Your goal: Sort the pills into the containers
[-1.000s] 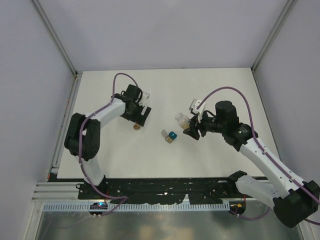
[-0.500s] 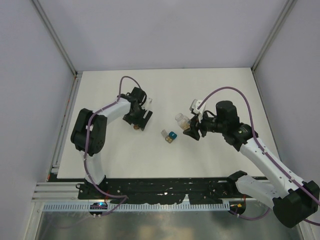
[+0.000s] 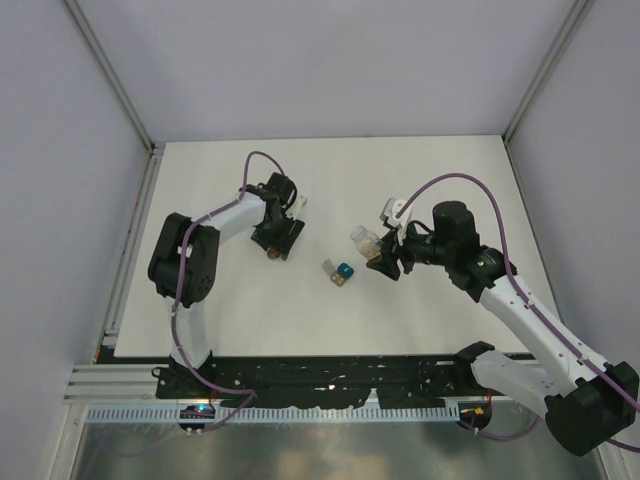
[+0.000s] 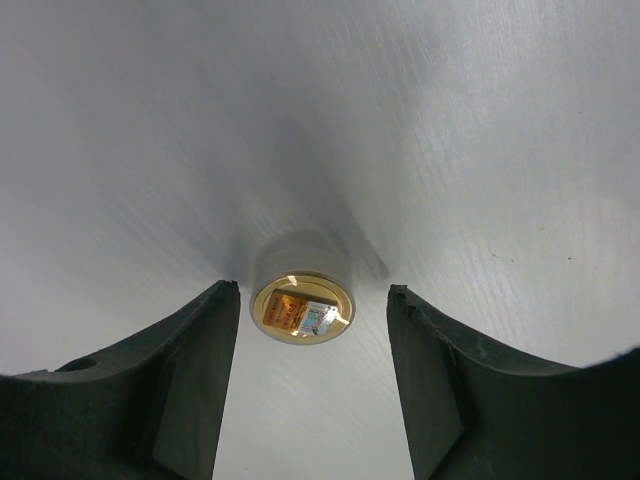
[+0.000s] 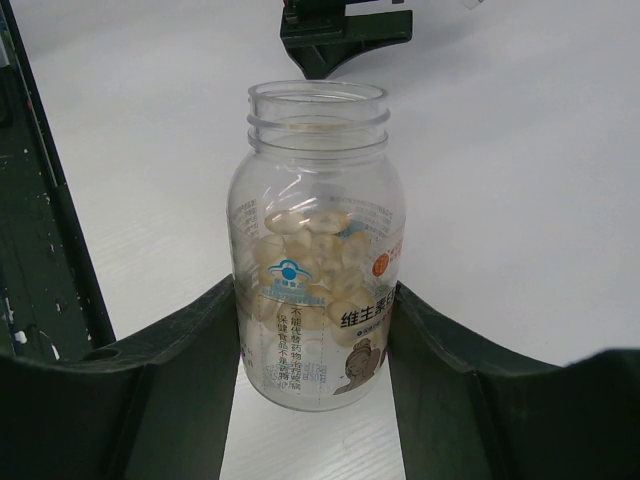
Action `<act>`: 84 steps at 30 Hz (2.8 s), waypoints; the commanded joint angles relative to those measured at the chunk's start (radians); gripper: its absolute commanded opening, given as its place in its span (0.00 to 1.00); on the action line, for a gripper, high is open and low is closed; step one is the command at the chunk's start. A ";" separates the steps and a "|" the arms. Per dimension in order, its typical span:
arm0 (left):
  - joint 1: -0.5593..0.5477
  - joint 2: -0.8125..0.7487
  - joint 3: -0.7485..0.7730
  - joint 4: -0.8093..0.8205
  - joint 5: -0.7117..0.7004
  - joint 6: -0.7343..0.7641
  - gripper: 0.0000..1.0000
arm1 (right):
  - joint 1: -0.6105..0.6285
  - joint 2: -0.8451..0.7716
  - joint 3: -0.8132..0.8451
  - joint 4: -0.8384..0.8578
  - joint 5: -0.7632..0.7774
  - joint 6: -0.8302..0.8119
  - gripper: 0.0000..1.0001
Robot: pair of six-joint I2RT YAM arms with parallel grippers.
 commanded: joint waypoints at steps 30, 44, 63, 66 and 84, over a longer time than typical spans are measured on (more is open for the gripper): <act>-0.003 -0.074 -0.001 -0.015 0.059 0.024 0.27 | -0.014 -0.018 0.008 0.047 -0.035 0.016 0.06; 0.006 -0.476 -0.055 0.008 0.697 0.139 0.12 | 0.003 0.057 0.132 -0.085 -0.113 -0.067 0.06; 0.006 -0.611 -0.015 0.106 1.208 0.008 0.11 | 0.205 0.197 0.370 -0.318 -0.141 -0.218 0.06; 0.005 -0.611 -0.015 0.108 1.207 0.003 0.11 | 0.224 0.209 0.385 -0.326 -0.136 -0.219 0.06; -0.024 -0.616 0.000 0.011 1.118 0.095 0.11 | 0.245 0.234 0.411 -0.338 -0.096 -0.219 0.06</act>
